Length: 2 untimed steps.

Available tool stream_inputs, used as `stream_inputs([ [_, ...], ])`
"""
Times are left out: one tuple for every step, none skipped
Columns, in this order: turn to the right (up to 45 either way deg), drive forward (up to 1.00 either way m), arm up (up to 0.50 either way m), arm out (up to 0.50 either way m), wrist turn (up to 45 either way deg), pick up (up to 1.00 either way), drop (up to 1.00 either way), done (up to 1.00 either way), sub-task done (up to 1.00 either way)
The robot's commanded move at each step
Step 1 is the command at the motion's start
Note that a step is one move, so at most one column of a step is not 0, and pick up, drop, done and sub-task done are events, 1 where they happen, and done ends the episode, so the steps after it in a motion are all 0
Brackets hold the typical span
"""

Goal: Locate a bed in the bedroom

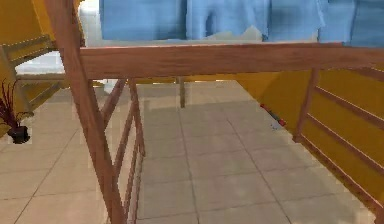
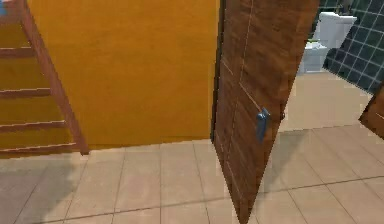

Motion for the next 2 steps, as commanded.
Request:
stream_inputs([
  [18.0, 0.0, 0.0, 0.0, 0.0, 0.0, 0.0, 0.0, 0.0],
  [0.0, 0.0, 0.0, 0.0, 0.0, 0.0, 0.0, 1.0, 0.0],
])
